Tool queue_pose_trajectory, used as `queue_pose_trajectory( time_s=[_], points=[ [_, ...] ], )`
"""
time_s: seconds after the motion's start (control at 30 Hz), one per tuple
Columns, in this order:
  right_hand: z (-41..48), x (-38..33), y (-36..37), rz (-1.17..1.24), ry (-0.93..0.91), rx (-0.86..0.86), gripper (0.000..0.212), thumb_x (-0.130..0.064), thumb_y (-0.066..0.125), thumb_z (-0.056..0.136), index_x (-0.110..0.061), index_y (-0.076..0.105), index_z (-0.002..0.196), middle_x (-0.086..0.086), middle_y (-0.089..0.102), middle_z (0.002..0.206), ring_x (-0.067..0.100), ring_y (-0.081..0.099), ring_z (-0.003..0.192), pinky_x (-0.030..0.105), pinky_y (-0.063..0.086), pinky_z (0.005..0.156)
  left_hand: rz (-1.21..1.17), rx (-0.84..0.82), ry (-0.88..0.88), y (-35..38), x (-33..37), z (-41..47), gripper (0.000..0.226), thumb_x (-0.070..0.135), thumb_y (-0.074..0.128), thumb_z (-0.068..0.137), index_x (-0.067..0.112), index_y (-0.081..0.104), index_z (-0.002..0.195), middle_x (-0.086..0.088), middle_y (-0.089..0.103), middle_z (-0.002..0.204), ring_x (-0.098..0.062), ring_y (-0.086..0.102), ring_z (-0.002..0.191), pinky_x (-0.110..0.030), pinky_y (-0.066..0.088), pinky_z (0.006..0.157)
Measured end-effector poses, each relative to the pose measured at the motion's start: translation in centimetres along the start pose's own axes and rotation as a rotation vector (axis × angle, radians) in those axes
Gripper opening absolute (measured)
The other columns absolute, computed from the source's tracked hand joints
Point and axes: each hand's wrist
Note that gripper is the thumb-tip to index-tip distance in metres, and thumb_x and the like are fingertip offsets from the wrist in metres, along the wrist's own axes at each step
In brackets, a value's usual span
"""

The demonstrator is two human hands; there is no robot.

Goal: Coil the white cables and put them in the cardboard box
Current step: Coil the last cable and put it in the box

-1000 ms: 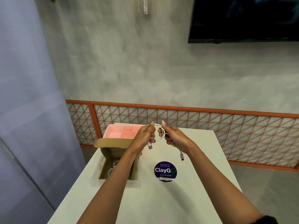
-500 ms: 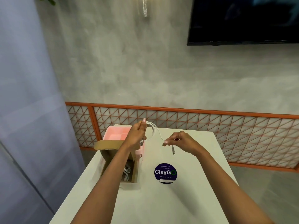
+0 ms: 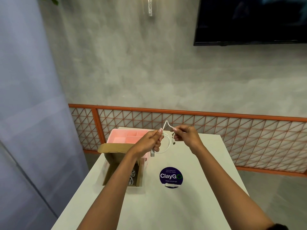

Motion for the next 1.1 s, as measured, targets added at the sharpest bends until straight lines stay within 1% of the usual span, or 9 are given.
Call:
queue_pose_trajectory(
  time_s=[0.27, 0.43, 0.57, 0.67, 0.73, 0.83, 0.93, 1.0, 1.1],
  points=[
    [-0.2, -0.6, 1.6, 0.167, 0.012, 0.025, 0.017, -0.003, 0.065, 0.086, 0.005, 0.069, 0.101, 0.010, 0.068, 0.079, 0.007, 0.064, 0.058, 0.016, 0.054, 0.059, -0.025, -0.026, 0.004, 0.5, 0.1, 0.0, 0.037, 0.036, 0.032, 0.102, 0.013, 0.040, 0.074, 0.011, 0.026, 0.056, -0.006, 0.023, 0.051, -0.016, 0.029, 0.047],
    [-0.6, -1.1, 2.0, 0.203, 0.107, -0.081, 0.020, -0.010, 0.066, 0.087, 0.002, 0.070, 0.102, 0.005, 0.071, 0.074, 0.010, 0.065, 0.059, 0.021, 0.055, 0.061, 0.042, 0.048, 0.018, 0.5, -0.2, 0.1, 0.035, 0.036, 0.033, 0.102, 0.015, 0.044, 0.076, 0.006, 0.027, 0.062, -0.004, 0.026, 0.050, -0.016, 0.029, 0.047],
    [-0.9, -1.1, 1.8, 0.172, 0.154, -0.147, 0.015, -0.013, 0.066, 0.087, -0.006, 0.068, 0.099, 0.005, 0.071, 0.078, 0.011, 0.067, 0.061, 0.024, 0.051, 0.075, 0.098, 0.113, 0.042, 0.3, -0.7, 0.0, 0.033, 0.034, 0.032, 0.103, 0.013, 0.049, 0.084, 0.007, 0.030, 0.062, -0.004, 0.029, 0.051, -0.017, 0.030, 0.049],
    [-1.0, -1.0, 1.9, 0.088, 0.222, -0.218, 0.013, -0.020, 0.057, 0.094, -0.013, 0.066, 0.100, 0.001, 0.067, 0.082, 0.010, 0.060, 0.071, 0.028, 0.041, 0.081, 0.152, 0.149, 0.075, 0.7, -1.1, 0.1, 0.034, 0.036, 0.031, 0.102, 0.024, 0.052, 0.078, 0.007, 0.033, 0.059, -0.006, 0.031, 0.051, -0.018, 0.033, 0.050],
    [-1.1, -1.2, 2.0, 0.094, 0.287, -0.254, 0.022, -0.028, 0.049, 0.098, -0.015, 0.066, 0.097, -0.001, 0.067, 0.084, 0.010, 0.058, 0.076, 0.030, 0.037, 0.082, 0.190, 0.182, 0.093, 0.8, -1.2, 0.2, 0.035, 0.037, 0.031, 0.102, 0.028, 0.051, 0.076, 0.012, 0.039, 0.055, -0.004, 0.036, 0.050, -0.016, 0.035, 0.050],
    [-1.2, -1.4, 2.0, 0.108, 0.331, -0.323, 0.026, -0.043, 0.055, 0.092, -0.020, 0.066, 0.097, -0.004, 0.066, 0.088, 0.008, 0.056, 0.079, 0.031, 0.035, 0.082, 0.213, 0.203, 0.105, 0.6, -1.3, 0.4, 0.036, 0.037, 0.029, 0.102, 0.022, 0.051, 0.079, 0.009, 0.042, 0.058, -0.004, 0.039, 0.052, -0.018, 0.037, 0.052],
    [-1.4, -1.6, 1.6, 0.129, 0.314, -0.390, 0.012, -0.021, 0.068, 0.085, -0.019, 0.063, 0.096, -0.006, 0.061, 0.082, 0.008, 0.053, 0.080, 0.028, 0.038, 0.080, 0.201, 0.218, 0.107, 0.4, -1.5, 0.7, 0.035, 0.037, 0.029, 0.103, 0.018, 0.055, 0.087, 0.006, 0.039, 0.060, -0.005, 0.039, 0.053, -0.018, 0.038, 0.051],
    [-1.4, -1.8, 1.4, 0.065, 0.263, -0.397, 0.020, -0.004, 0.067, 0.084, -0.015, 0.062, 0.100, -0.002, 0.061, 0.084, 0.009, 0.058, 0.079, 0.024, 0.046, 0.075, 0.224, 0.244, 0.097, 0.5, -1.7, 0.9, 0.036, 0.037, 0.029, 0.103, 0.021, 0.052, 0.080, 0.006, 0.042, 0.059, -0.006, 0.041, 0.053, -0.019, 0.039, 0.052],
    [-1.5, -2.7, 1.6, -0.320, 0.127, -0.289, 0.032, 0.002, 0.070, 0.079, -0.008, 0.064, 0.109, 0.005, 0.063, 0.100, 0.017, 0.063, 0.073, 0.025, 0.053, 0.069, 0.307, 0.317, 0.053, 0.3, -2.6, 1.2, 0.045, 0.045, 0.028, 0.101, 0.009, 0.051, 0.083, -0.004, 0.052, 0.069, -0.015, 0.049, 0.061, -0.027, 0.043, 0.056]
  ],
)
Point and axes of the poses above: each hand's wrist, its own z-axis towards the middle knuckle, its own y-axis out of the palm, x = y × z
